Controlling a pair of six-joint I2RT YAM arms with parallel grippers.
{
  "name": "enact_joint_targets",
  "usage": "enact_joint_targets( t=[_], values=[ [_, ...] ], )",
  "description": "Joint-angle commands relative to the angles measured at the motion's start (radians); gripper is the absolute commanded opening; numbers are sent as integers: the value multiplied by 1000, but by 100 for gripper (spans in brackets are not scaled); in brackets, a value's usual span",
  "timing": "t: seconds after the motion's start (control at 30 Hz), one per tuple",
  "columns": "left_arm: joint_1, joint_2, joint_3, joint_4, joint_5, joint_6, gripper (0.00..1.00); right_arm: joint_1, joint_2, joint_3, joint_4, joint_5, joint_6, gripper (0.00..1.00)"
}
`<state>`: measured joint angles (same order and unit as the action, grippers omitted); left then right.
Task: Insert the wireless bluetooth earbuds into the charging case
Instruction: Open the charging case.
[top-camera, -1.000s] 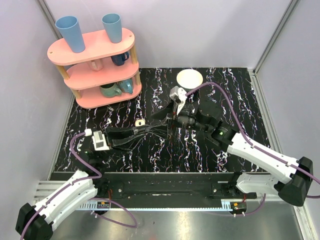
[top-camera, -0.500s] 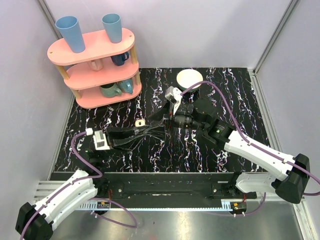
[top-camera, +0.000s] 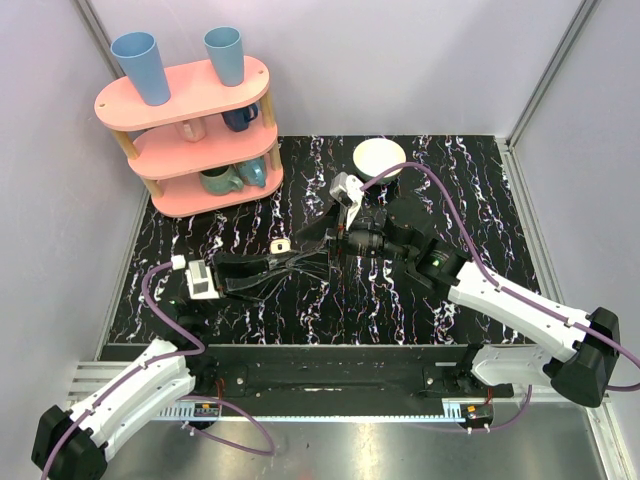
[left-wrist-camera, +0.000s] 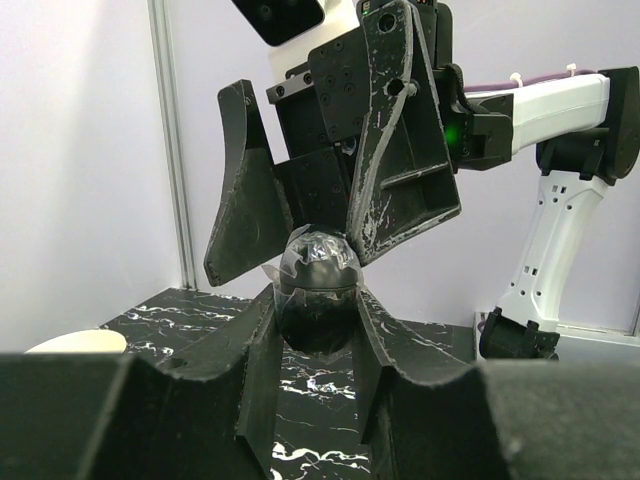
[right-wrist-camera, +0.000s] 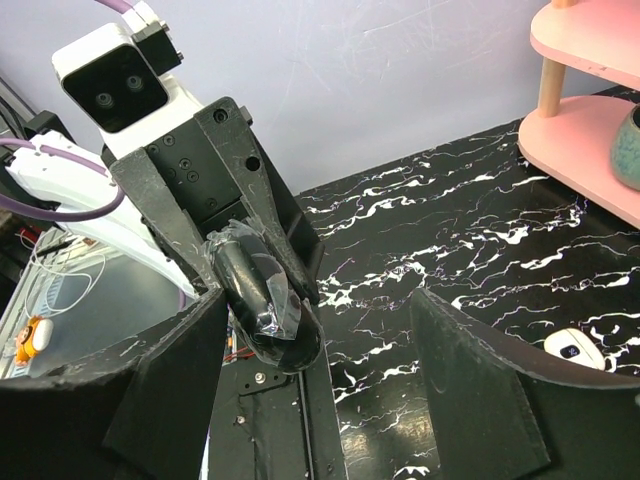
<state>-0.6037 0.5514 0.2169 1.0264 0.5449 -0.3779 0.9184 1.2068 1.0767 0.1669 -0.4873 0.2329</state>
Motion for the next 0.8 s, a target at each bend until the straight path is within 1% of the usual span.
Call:
enact_joint_targets(
  t=[0.0,0.3,0.47,0.77],
  values=[
    [-13,-24,52,106,124,-26,0,-6,13,49,29,128,-20,78],
    [-13,-41,49,87,124,-18,0,-6,23,68,43,136,-14,79],
    [-13,-48,42,78,90,-7,0,-6,37,72,40,96,-1,79],
    [-13,-53,29,37,20,-1,0,-6,27,75,46,98,-14,80]
  ],
)
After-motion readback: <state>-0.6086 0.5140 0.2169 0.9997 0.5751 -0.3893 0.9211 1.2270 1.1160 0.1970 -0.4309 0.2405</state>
